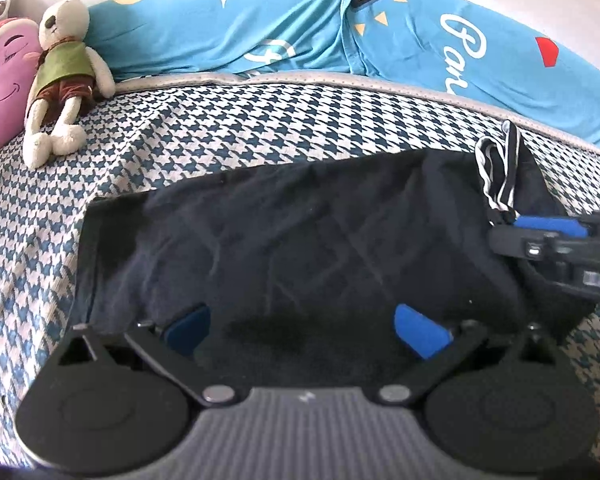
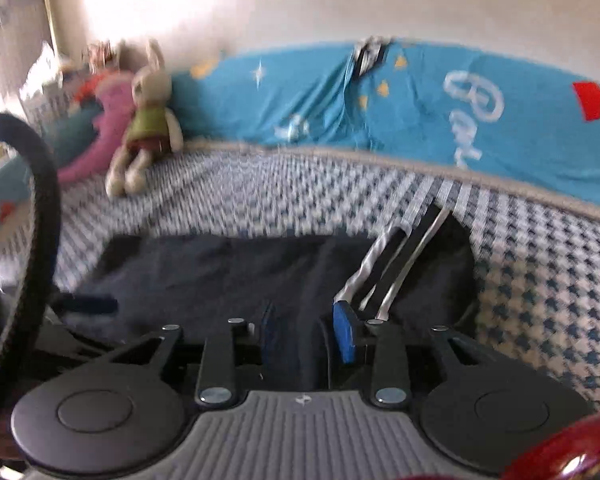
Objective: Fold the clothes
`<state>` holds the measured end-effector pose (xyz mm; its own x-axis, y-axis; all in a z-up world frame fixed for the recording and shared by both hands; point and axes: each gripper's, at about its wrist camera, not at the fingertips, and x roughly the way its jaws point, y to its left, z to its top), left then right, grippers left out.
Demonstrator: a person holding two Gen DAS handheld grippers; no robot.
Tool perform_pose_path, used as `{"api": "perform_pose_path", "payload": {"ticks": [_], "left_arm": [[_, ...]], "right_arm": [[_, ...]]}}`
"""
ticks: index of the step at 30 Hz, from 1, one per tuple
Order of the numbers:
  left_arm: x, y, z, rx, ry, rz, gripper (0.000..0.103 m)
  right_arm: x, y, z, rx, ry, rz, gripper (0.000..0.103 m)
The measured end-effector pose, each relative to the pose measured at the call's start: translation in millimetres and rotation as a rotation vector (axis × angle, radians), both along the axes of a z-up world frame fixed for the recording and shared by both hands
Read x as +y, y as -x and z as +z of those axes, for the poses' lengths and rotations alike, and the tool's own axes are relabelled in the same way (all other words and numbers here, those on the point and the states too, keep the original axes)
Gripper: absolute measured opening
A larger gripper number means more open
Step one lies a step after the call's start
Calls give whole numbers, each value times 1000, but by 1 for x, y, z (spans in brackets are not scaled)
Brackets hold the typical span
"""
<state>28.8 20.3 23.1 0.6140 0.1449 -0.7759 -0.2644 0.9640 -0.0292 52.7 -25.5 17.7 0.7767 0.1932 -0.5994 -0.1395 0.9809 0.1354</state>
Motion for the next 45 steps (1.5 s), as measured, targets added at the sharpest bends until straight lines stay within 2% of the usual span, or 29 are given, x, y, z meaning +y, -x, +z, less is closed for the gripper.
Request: {"api": "perform_pose_path", "payload": {"ticks": [3, 7, 10, 14, 17, 20, 24, 27, 29, 32, 38, 41, 45], "left_arm": [[2, 1, 2, -6, -2, 3, 103], [4, 3, 2, -6, -7, 12, 103], [7, 4, 2, -4, -6, 20, 103], [11, 5, 0, 2, -3, 29, 103], [13, 5, -1, 4, 0, 34, 103], [13, 5, -3, 8, 0, 31, 103], [11, 5, -3, 7, -6, 25, 103], [12, 5, -4, 10, -7, 27, 103], [12, 5, -4, 11, -4, 28, 103], [12, 5, -5, 13, -1, 29, 103], [13, 6, -5, 15, -6, 28, 103], [15, 6, -3, 12, 1, 33, 103], [16, 6, -2, 9, 2, 38, 103]], "right_arm": [[-13, 10, 14, -31, -22, -92, 33], [-35, 10, 10, 2, -33, -229, 33], [-42, 12, 4, 38, -42, -278, 33], [-42, 15, 4, 39, -64, -255, 33], [-34, 16, 0, 46, -40, -237, 33], [-26, 13, -8, 103, 5, -214, 32], [-15, 14, -22, 182, -11, -142, 29], [-6, 13, -36, 246, 35, -128, 29], [-4, 16, -39, 244, 51, -127, 29], [-7, 17, -40, 253, 11, -141, 30], [-2, 24, -29, 224, 4, -124, 30], [-4, 29, -14, 145, -27, -126, 30], [-8, 22, -7, 50, -9, -181, 30]]}}
